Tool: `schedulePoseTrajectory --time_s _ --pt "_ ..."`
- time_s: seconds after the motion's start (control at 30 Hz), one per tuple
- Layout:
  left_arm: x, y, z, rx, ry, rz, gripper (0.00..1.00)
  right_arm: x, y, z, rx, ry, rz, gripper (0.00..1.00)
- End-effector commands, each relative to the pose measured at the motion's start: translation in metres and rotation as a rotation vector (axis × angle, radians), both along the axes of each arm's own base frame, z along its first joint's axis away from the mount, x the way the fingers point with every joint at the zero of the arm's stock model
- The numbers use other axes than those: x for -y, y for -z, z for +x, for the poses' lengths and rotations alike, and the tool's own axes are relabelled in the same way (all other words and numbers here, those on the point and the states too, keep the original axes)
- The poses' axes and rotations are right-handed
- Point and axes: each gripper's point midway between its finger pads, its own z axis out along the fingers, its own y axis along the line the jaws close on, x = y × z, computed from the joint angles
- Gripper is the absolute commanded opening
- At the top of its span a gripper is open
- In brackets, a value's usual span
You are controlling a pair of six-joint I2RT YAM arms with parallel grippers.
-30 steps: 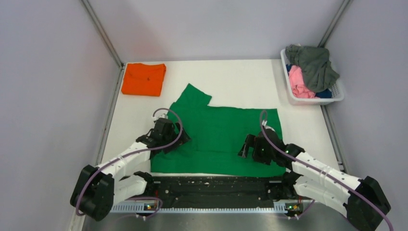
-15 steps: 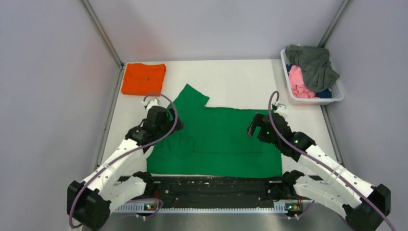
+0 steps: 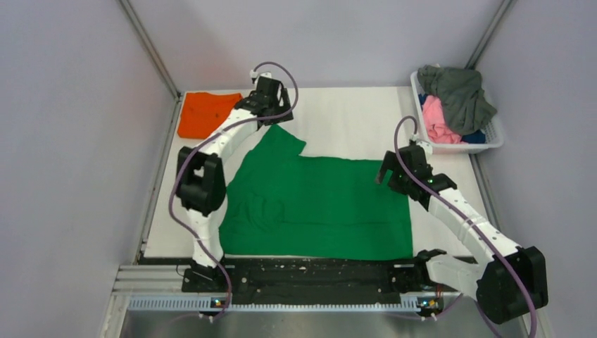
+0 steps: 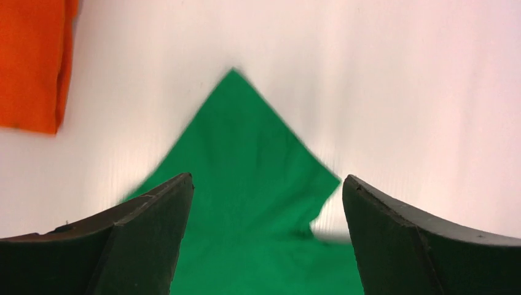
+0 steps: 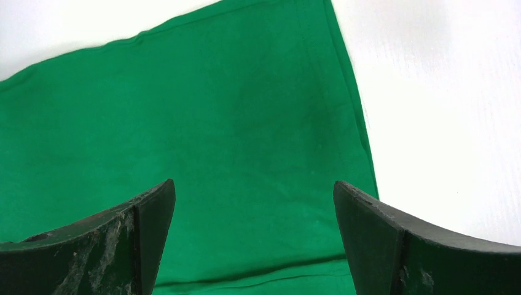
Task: Fold and stack the t-shirts
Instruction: Grab the side of the flattened tshirt furthest away from the robot with both arms
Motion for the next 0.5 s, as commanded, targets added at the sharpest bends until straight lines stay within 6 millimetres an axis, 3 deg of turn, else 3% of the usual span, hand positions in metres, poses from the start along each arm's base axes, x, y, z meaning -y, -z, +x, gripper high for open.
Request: schedulePoseTrajectory --time_s 0.0,0.1,0.23,0.37,0.47 --pt "-0.012 0.028 0.052 -0.064 0.046 0.106 0.94 -0.001 -0.015 0.018 0.063 -0.038 -0.022 0.98" --pt "-0.017 0.044 0.090 -0.070 0.057 0.082 0.91 0.002 -0.010 0.016 0.056 -0.034 -0.035 0.98" --pt "-0.018 0.056 0.121 -0.030 0.083 0.074 0.91 0.004 -0.005 0.014 0.049 -0.040 -0.050 0.98" --pt "-0.002 0.074 0.127 -0.026 0.184 0.045 0.89 0.004 -0.001 0.014 0.037 -0.049 -0.057 0.98" --pt "-0.001 0.092 0.121 -0.069 0.205 0.051 0.84 0.003 0.002 0.012 0.027 -0.057 -0.053 0.98"
